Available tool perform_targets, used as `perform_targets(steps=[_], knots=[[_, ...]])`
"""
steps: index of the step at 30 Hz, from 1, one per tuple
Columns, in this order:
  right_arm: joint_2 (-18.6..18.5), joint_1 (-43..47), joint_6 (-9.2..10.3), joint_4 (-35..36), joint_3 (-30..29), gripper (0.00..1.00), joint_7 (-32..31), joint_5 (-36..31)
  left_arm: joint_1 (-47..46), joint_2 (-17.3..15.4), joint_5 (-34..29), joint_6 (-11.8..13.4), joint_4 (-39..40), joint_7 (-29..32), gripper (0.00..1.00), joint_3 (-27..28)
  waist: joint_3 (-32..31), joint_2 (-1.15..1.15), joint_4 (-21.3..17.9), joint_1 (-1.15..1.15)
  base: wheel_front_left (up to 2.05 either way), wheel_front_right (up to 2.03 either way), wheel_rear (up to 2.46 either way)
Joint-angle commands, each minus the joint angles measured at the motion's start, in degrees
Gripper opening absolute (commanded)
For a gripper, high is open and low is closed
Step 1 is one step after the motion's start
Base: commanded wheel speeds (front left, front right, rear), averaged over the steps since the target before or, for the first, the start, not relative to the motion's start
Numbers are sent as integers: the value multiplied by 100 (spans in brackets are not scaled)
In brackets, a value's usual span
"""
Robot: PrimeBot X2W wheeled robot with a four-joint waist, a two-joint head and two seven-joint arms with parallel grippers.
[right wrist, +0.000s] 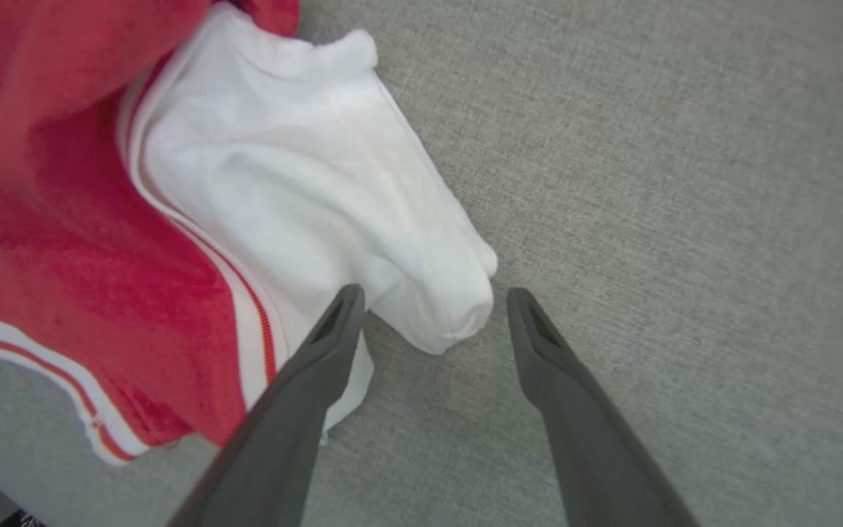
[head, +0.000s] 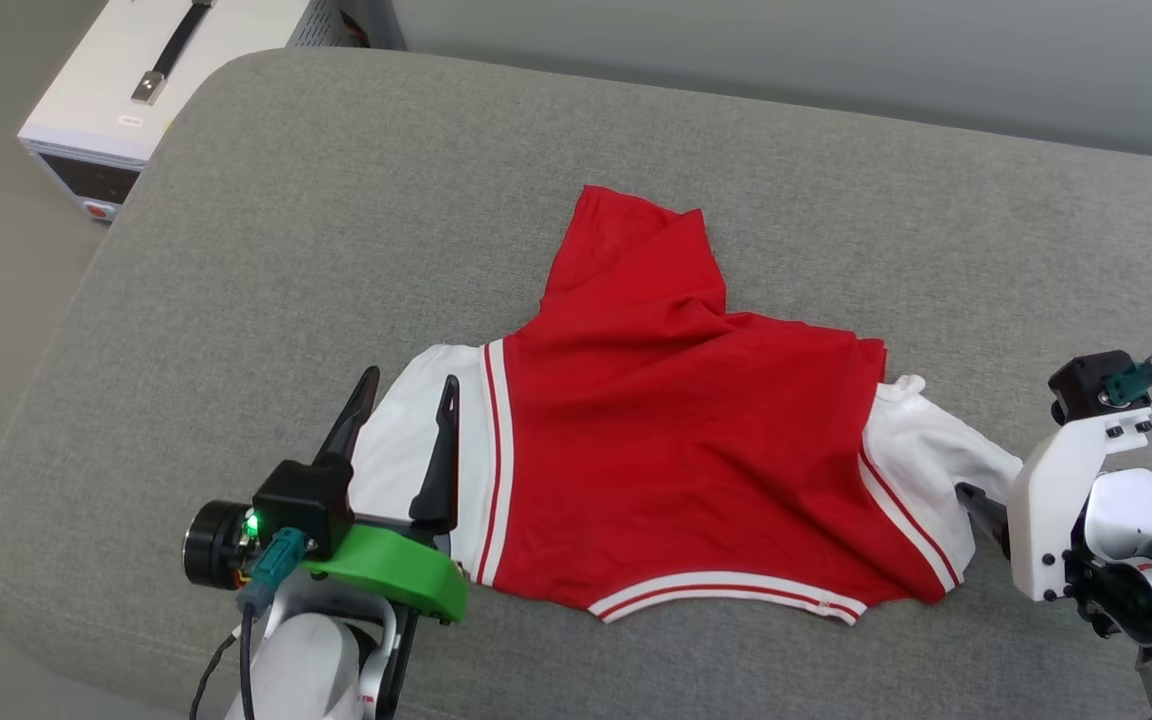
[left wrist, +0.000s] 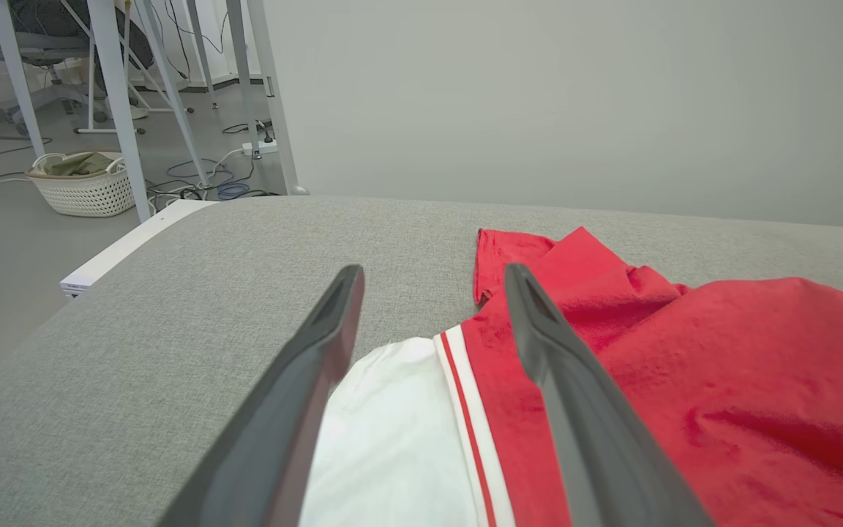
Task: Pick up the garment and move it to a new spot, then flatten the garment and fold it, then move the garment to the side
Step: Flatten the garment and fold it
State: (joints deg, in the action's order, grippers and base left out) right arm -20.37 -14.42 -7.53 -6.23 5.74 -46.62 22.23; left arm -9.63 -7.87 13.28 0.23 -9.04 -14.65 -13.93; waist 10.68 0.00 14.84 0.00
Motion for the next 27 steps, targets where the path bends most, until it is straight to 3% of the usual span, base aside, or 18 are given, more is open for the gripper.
perform_targets(steps=[1,7,8,9,10,11,27], knots=[[-14,-109,4,-78,29,100,38,-43,-104,48,-59,-40,-12,-34,100,30,151,0,153,0,0,0,0],[-22,-203,4,-434,171,100,163,45,-120,138,-165,-116,-69,-34,100,113,218,0,238,0,0,0,0],[-31,-205,4,-482,189,85,195,57,-119,148,-181,-127,-82,-34,100,123,217,0,240,0,0,0,0],[-46,-204,4,-533,219,44,238,73,-117,158,-199,-140,-96,-34,100,137,210,0,236,0,0,0,0],[-60,-203,4,-568,250,29,272,89,-111,163,-212,-148,-108,-34,100,154,201,0,224,0,0,0,0],[-84,-201,4,-606,285,0,319,116,-102,167,-229,-156,-123,-34,100,175,186,0,208,0,0,0,0],[-610,225,4,-676,-118,0,636,504,114,131,-403,-281,-453,-35,100,360,-375,0,-409,0,0,0,0]])
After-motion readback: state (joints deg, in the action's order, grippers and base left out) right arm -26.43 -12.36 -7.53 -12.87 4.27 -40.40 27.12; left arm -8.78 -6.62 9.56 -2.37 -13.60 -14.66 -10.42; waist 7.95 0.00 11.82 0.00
